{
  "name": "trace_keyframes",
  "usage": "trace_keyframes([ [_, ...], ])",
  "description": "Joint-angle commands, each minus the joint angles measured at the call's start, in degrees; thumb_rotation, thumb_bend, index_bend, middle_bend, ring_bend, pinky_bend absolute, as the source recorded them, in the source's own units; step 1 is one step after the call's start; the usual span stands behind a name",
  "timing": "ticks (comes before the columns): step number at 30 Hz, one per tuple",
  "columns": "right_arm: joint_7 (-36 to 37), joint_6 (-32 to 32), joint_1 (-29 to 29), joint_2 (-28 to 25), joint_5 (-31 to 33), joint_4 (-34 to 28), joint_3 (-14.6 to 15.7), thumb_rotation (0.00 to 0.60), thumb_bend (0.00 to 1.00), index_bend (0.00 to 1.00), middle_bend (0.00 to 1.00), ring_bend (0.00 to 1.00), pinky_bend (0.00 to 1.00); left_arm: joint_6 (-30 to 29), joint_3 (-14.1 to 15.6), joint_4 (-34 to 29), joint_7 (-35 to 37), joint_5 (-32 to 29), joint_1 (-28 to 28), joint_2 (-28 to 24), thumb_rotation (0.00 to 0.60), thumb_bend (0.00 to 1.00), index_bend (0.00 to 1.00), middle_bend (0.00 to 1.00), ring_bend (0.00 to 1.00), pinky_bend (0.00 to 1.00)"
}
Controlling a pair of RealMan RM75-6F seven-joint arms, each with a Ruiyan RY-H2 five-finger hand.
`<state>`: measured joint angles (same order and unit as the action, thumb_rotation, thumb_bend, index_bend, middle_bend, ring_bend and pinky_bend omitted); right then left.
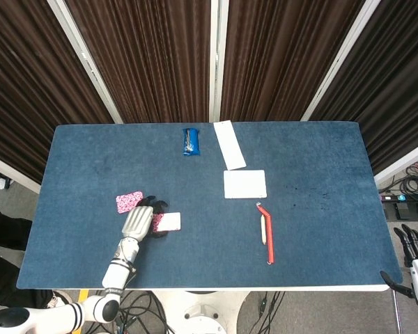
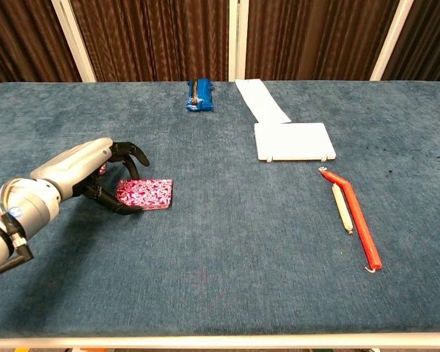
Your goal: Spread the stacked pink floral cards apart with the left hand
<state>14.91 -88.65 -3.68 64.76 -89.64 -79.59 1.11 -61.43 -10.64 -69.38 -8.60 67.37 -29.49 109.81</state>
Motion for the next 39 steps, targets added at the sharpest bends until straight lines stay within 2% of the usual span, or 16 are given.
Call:
trace_keyframes([
  [1,0.1,0.0,0.0,0.1,0.0,0.1,0.0,0.6,0.12,0.0,0.0,0.0,0.0,0.2,-0.2,-0.1,0.5,-0.3,0.1,-0.1,0.6,0.17,0.3,0.41,0.12,0.17],
  [26,-0.3,0.6,0.1,0.1,0.4,-0.1,-0.1,0.6,0.12,0.0,0.0,0.0,0.0,-0.4,-0.8,1.5,8.7,2.3,0.4,-0.1,0.6,0.19,0.33,0.44,0.13,0.17],
  [31,-0.5,0.5,0.1,-0.1,0.3,-0.3,-0.1,0.6,0.12,0.0,0.0,0.0,0.0,-0.6,-2.7,2.1,9.3,2.4,-0.7,-0.1,0.6,0.19,0.33,0.44,0.13,0.17],
  [39,-0.5,0.7,0.1,-0.2,0.4,-0.6,-0.1,0.6,0.12,0.0,0.0,0.0,0.0,2.3,-7.2,5.3,5.6,-0.3,-5.6,1.2,0.6,0.19,0.33,0.44,0.13,0.17],
])
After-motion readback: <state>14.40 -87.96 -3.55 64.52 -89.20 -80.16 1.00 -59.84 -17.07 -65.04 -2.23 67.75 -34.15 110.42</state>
